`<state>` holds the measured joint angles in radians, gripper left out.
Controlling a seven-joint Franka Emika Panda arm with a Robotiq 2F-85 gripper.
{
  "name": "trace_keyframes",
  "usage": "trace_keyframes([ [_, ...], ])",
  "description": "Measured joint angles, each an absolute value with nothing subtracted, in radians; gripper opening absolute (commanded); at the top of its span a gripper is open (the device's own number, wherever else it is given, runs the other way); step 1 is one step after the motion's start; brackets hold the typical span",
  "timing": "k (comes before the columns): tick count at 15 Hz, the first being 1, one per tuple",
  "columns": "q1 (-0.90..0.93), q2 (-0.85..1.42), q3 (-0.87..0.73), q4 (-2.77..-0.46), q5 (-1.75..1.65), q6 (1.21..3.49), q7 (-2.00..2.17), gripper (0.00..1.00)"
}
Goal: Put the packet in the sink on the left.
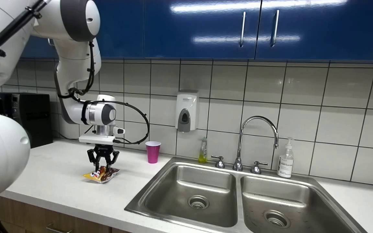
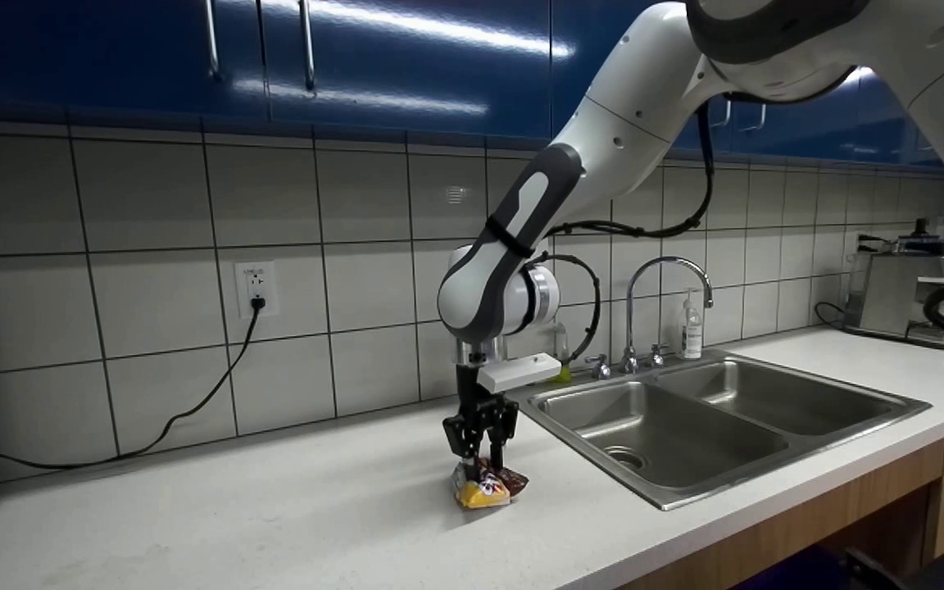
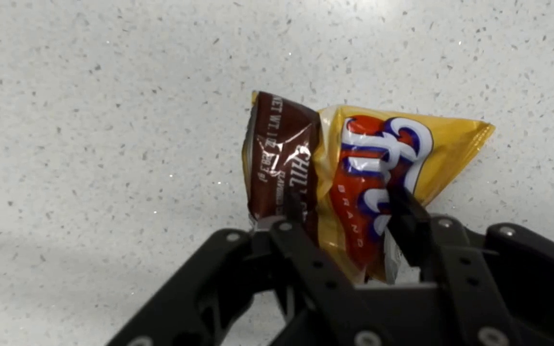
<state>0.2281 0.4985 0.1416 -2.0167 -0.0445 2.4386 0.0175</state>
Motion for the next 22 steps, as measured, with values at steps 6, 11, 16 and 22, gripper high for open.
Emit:
trace_keyframes([
  [6,0.228,0.5,0.14,-2.011,-0.045,2.429,0.021,0.0],
  [11,0.228,0.501,0.133,-2.005,-0.045,2.426,0.022,0.0],
  [16,0.228,0.494,0.132,-1.989,-0.045,2.426,0.023,0.0],
  [22,0.228,0.422,0.129,-1.986,-0.045,2.413,0.04,0.0],
])
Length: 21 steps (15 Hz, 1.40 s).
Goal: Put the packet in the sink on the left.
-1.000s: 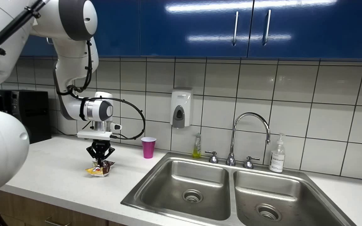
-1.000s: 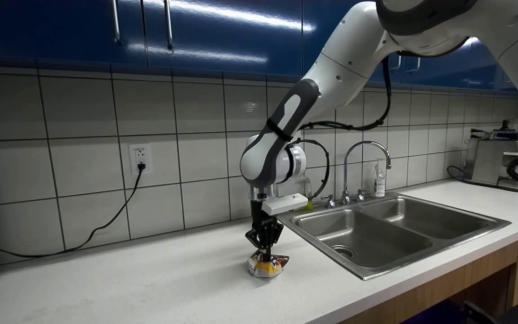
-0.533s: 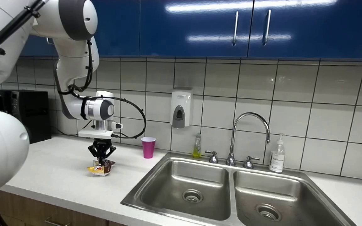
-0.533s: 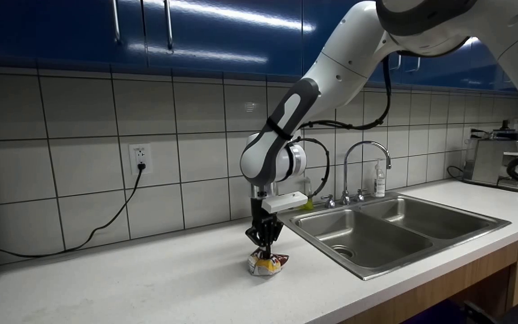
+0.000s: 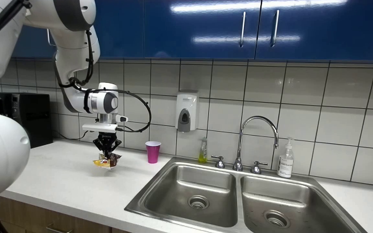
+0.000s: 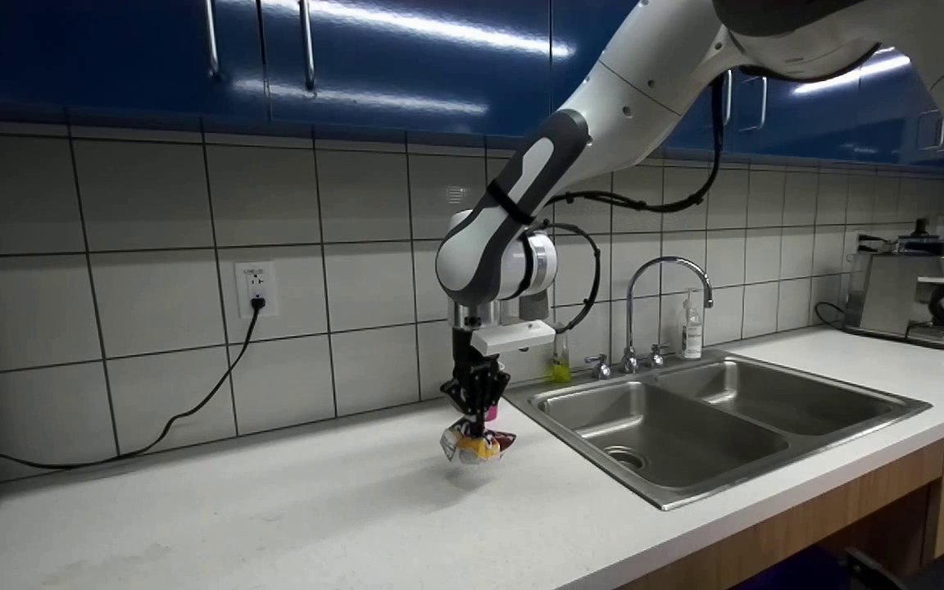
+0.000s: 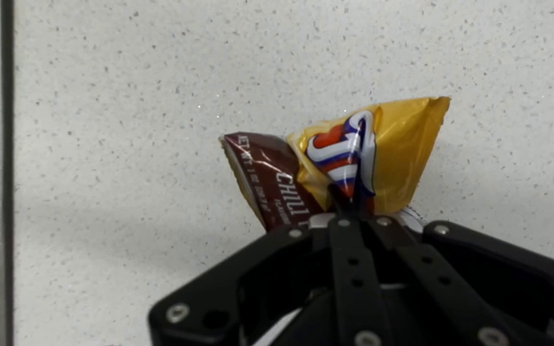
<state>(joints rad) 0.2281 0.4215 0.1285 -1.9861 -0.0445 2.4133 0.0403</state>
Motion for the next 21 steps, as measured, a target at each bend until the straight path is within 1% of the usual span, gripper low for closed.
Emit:
trace_keyframes([
  [9,0.213,0.394,0.032,-2.025,-0.046,2.398,0.128,0.0],
  [21,0.094,0.315,-0.094,-2.108,-0.045,2.4,0.2,0.0],
])
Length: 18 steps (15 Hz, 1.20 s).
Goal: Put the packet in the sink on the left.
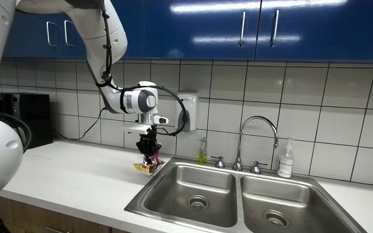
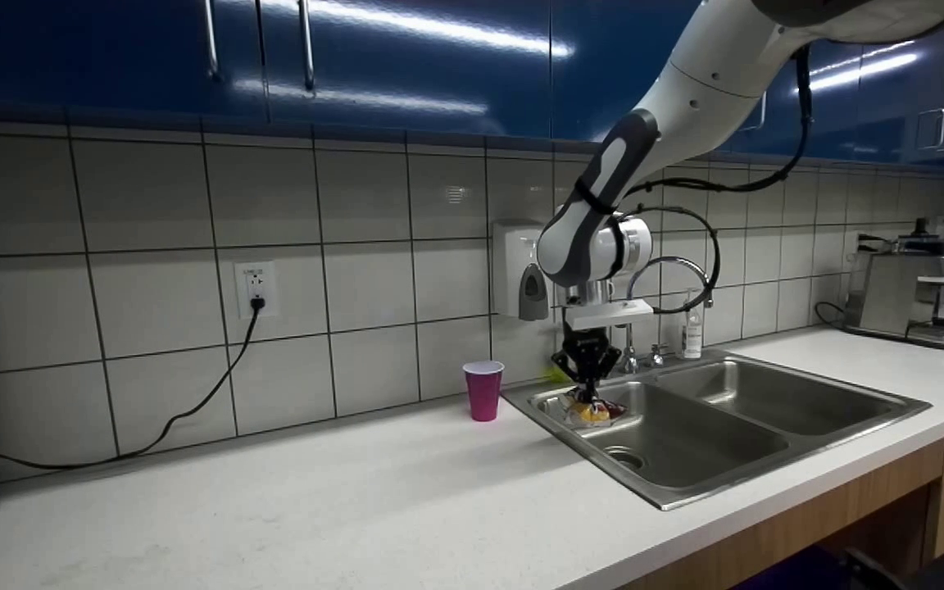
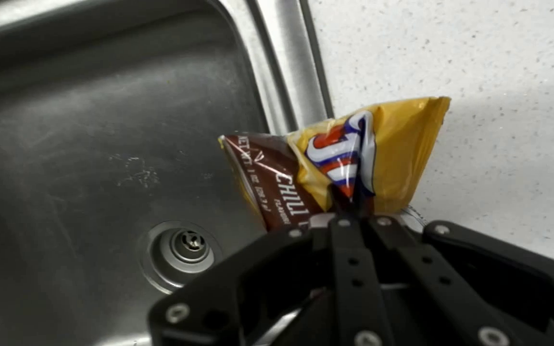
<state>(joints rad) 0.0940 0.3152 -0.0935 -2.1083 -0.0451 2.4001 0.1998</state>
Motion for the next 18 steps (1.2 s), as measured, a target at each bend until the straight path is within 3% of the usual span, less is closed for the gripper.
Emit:
trace_keyframes([
  [18,-0.082,0.227,-0.194,-2.256,-0.04,2.486,0.203,0.0],
])
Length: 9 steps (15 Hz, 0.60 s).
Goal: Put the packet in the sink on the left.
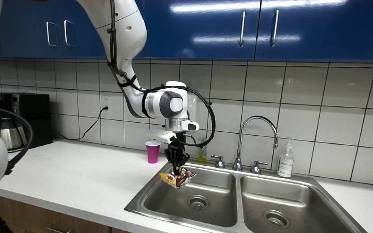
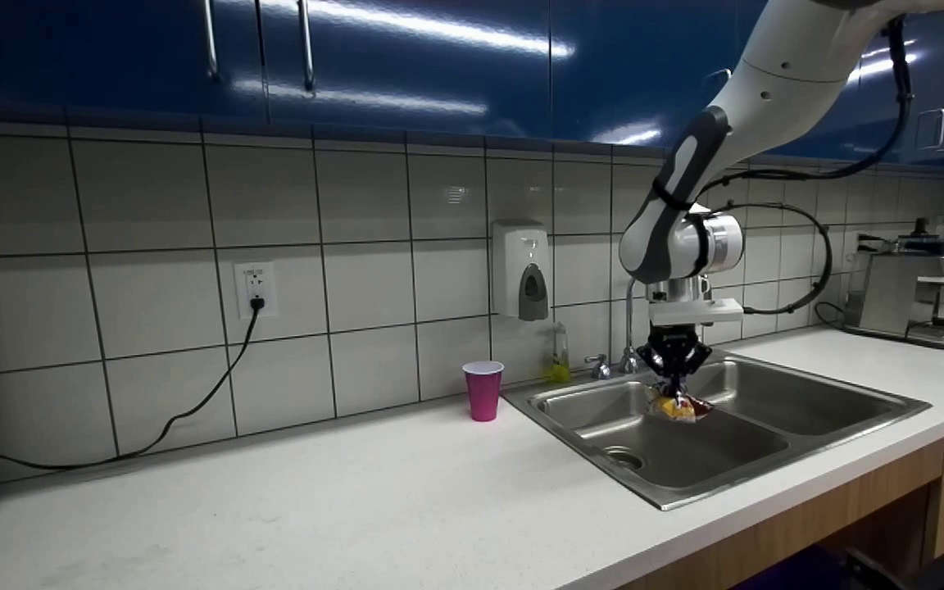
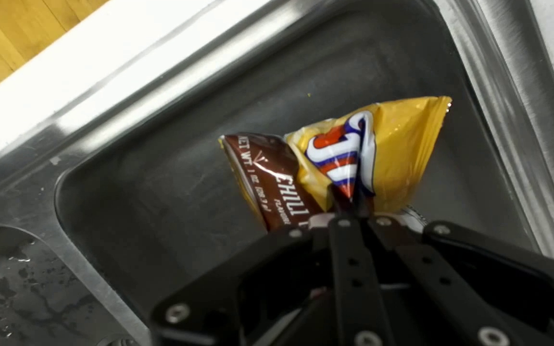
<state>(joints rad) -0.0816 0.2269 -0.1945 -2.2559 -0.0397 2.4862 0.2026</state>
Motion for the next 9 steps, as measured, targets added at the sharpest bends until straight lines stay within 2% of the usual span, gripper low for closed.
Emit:
trace_keyframes([
  [9,-0.083,0.317,-0.196,-2.221,-0.04,2.554,0.203,0.0],
])
